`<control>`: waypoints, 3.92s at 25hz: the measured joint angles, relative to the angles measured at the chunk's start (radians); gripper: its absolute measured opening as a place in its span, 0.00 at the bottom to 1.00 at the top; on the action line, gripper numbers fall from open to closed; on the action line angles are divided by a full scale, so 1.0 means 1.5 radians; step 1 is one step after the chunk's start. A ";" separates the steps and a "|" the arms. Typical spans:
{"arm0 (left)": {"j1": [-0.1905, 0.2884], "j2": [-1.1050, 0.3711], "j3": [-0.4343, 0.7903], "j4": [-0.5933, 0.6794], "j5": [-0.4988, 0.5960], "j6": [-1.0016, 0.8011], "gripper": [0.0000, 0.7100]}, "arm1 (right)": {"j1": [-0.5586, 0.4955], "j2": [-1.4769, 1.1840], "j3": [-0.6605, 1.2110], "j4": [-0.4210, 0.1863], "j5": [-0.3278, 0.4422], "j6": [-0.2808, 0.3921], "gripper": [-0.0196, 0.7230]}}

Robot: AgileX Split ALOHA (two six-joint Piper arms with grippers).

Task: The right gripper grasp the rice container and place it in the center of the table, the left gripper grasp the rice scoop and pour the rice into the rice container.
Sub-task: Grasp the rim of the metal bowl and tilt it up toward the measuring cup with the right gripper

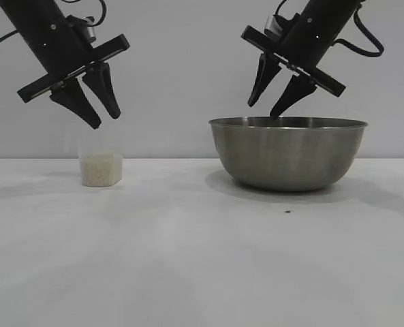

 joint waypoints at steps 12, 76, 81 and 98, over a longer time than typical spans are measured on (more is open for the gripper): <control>0.000 -0.102 0.000 0.121 0.050 -0.027 0.38 | 0.000 -0.037 0.000 -0.126 0.044 0.036 0.45; 0.104 -0.195 0.095 0.424 0.143 -0.195 0.38 | -0.041 0.042 0.007 -0.279 0.043 0.096 0.03; 0.104 -0.195 0.095 0.424 0.143 -0.195 0.38 | -0.041 0.042 0.007 -0.274 0.043 0.093 0.03; 0.104 -0.195 0.095 0.424 0.147 -0.195 0.38 | -0.041 -0.004 0.011 -0.196 0.047 0.071 0.03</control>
